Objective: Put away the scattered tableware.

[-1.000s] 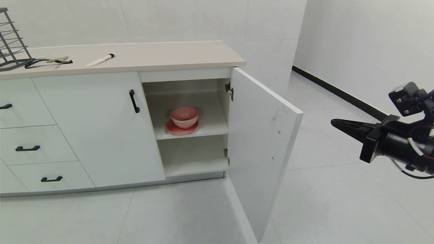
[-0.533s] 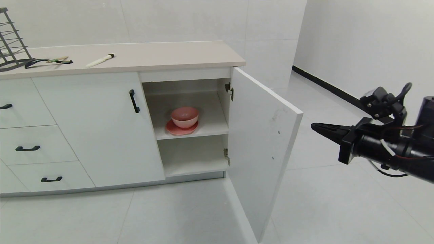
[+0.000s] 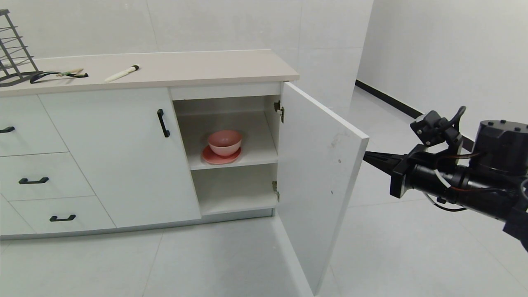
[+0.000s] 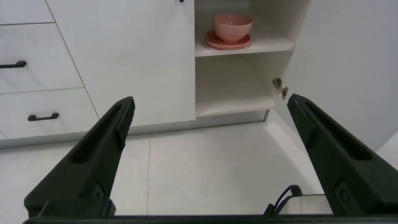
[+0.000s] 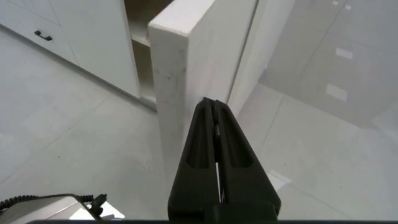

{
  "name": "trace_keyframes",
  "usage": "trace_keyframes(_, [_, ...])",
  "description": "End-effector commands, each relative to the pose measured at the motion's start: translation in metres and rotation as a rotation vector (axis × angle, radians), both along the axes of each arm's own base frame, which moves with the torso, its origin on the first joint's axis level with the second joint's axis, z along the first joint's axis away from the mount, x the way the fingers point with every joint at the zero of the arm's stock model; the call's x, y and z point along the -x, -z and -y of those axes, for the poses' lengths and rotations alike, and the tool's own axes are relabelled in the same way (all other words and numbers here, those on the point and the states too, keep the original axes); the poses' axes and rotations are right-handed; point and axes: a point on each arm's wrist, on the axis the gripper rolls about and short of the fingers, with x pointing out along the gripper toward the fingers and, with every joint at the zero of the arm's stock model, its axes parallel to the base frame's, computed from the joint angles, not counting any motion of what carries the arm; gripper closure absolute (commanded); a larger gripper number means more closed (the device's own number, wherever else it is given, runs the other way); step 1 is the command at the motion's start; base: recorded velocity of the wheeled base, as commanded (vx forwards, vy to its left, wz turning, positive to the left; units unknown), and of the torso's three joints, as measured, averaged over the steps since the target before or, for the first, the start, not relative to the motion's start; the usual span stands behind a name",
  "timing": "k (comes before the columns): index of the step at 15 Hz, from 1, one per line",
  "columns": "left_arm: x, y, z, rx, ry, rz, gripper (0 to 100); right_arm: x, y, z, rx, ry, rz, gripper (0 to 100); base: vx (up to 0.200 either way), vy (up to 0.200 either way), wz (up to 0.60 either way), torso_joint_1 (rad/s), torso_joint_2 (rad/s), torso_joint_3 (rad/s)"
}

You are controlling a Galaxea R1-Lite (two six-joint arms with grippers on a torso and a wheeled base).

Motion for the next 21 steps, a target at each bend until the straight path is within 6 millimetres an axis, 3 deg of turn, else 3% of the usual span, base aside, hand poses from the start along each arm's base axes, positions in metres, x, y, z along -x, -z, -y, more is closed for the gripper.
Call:
trace_keyframes(1, [0.0,0.0,0.0,0.006,-0.002,0.0,0,-0.003,0.001,-0.003,-0.001,-0.005,-0.001,100,0.0,0.0,0.0,0.0,0.0,0.0])
trace_keyframes(5, [0.0,0.0,0.0,0.009,-0.003,0.0,0,-0.011,0.003,-0.008,0.002,-0.015,-0.003,100,0.0,0.0,0.0,0.0,0.0,0.0])
trace_keyframes(11, [0.0,0.0,0.0,0.012,-0.005,0.0,0,0.0,0.002,-0.028,-0.011,-0.09,-0.01,100,0.0,0.0,0.0,0.0,0.0,0.0])
trace_keyframes(15, [0.0,0.0,0.0,0.012,-0.003,0.0,0,0.003,-0.011,-0.055,-0.076,-0.167,0.005,100,0.0,0.0,0.0,0.0,0.0,0.0])
trace_keyframes(18, [0.0,0.0,0.0,0.012,-0.005,0.0,0,0.0,-0.01,-0.083,-0.16,-0.233,0.014,100,0.0,0.0,0.0,0.0,0.0,0.0])
trace_keyframes(21, [0.0,0.0,0.0,0.013,-0.005,0.001,0,-0.007,-0.005,-0.095,-0.165,-0.252,0.012,100,0.0,0.0,0.0,0.0,0.0,0.0])
